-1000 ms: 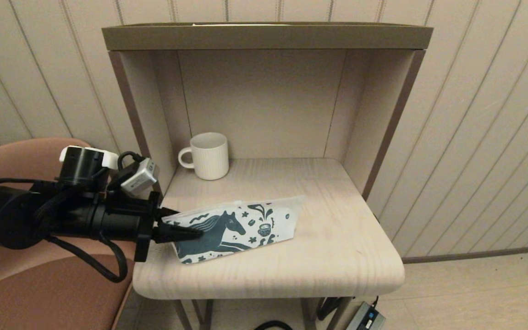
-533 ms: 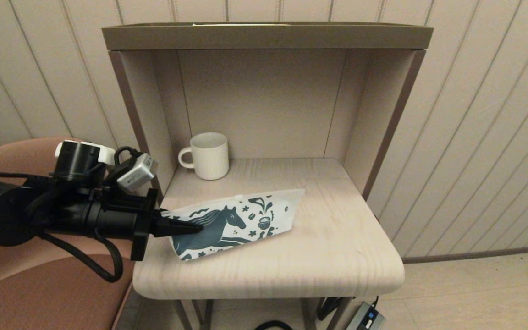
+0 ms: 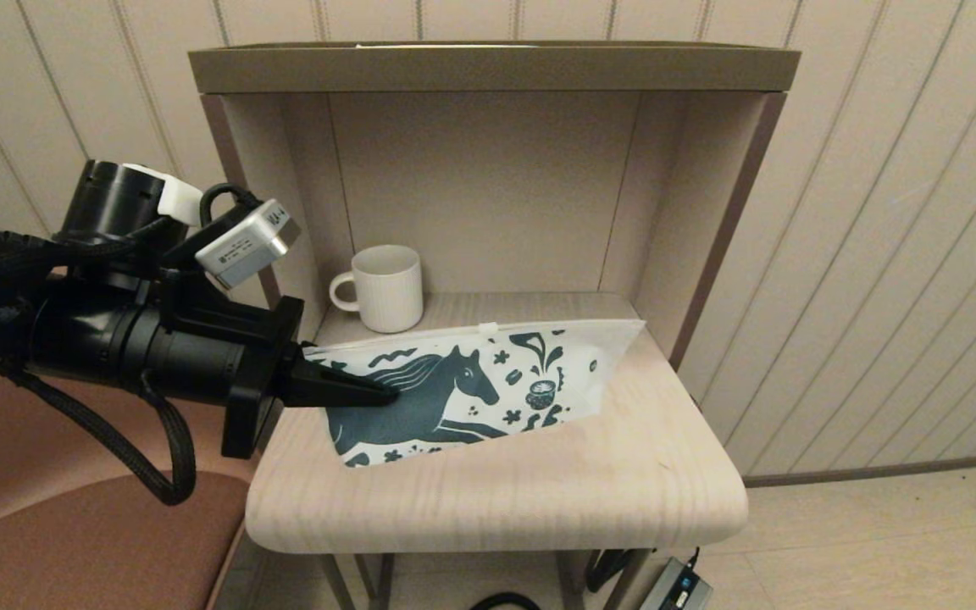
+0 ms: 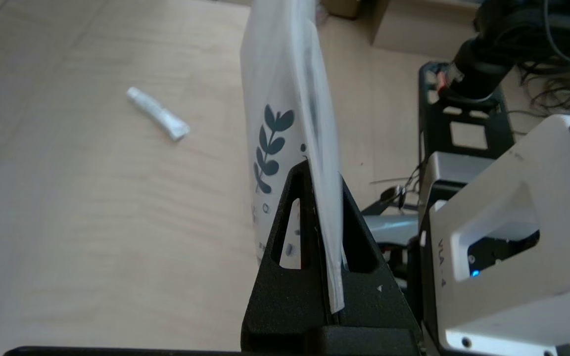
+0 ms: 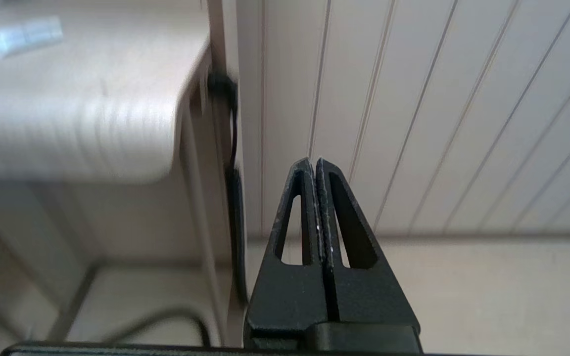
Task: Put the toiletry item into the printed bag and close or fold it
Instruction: Pick up the storage bag, then open the storage bag
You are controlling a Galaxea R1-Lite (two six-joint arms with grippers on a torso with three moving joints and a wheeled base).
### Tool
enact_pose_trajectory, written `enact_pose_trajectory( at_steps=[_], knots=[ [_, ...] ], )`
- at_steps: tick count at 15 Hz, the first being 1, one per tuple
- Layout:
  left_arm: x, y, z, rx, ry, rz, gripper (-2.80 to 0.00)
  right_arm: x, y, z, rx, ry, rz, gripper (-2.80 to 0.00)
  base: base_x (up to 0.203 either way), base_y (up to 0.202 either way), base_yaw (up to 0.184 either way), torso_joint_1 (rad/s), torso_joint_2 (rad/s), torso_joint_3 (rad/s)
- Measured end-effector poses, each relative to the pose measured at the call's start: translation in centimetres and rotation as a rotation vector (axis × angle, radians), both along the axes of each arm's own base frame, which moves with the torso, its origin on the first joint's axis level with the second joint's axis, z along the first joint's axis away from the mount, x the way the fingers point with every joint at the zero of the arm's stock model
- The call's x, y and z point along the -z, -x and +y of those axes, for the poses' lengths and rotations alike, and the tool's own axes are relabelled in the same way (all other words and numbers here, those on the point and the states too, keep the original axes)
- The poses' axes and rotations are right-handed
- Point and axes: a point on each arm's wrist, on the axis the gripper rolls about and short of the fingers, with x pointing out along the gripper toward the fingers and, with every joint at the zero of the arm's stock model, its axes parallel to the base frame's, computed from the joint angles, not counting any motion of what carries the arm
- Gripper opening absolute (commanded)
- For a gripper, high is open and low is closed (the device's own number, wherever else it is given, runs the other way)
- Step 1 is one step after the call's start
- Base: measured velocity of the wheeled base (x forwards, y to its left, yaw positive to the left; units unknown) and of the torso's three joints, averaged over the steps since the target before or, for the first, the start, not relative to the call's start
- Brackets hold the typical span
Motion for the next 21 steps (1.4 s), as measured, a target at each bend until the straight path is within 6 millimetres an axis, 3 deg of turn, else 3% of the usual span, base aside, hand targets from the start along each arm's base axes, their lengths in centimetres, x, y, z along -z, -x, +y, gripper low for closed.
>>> enact_pose_trajectory(
  at_steps=[3,5,8,11,15,19,21],
  knots=[
    [-0.6,0.5,-0.4,-0.038,-0.045,-0.026,-2.8,0.5,-0.1,0.0,-0.001,0.0,0.073,-2.8,0.0,0.0,0.0,0.0,0.0,0.0],
    [-0.8,0.7,-0.9,-0.063,-0.09,-0.039,-2.8,-0.8,0.2,0.0,-0.014,0.0,0.077,-2.8,0.0,0.0,0.0,0.0,0.0,0.0],
    [-1.3,1.3,-2.0,-0.044,-0.112,-0.056,-2.8,-7.6,1.9,0.2,-0.113,0.009,-0.011,-2.8,0.0,0.0,0.0,0.0,0.0,0.0],
    [-1.6,2.2,-3.2,0.005,-0.112,-0.069,-2.8,-14.6,1.2,0.4,-0.283,-0.011,0.021,-2.8,0.0,0.0,0.0,0.0,0.0,0.0],
    [-1.5,3.5,-4.6,0.097,-0.108,-0.04,-2.8,-22.6,-3.4,1.1,-0.626,-0.058,0.16,-2.8,0.0,0.0,0.0,0.0,0.0,0.0],
    [-1.6,4.8,-6.0,0.178,-0.1,-0.038,-2.8,-26.0,-9.6,4.5,-1.022,-0.063,0.376,-2.8,0.0,0.0,0.0,0.0,0.0,0.0],
    [-1.5,5.2,-6.2,0.196,-0.098,-0.033,-2.8,-27.1,-12.2,6.0,-1.111,-0.037,0.447,-2.8,0.0,0.0,0.0,0.0,0.0,0.0]
  ],
)
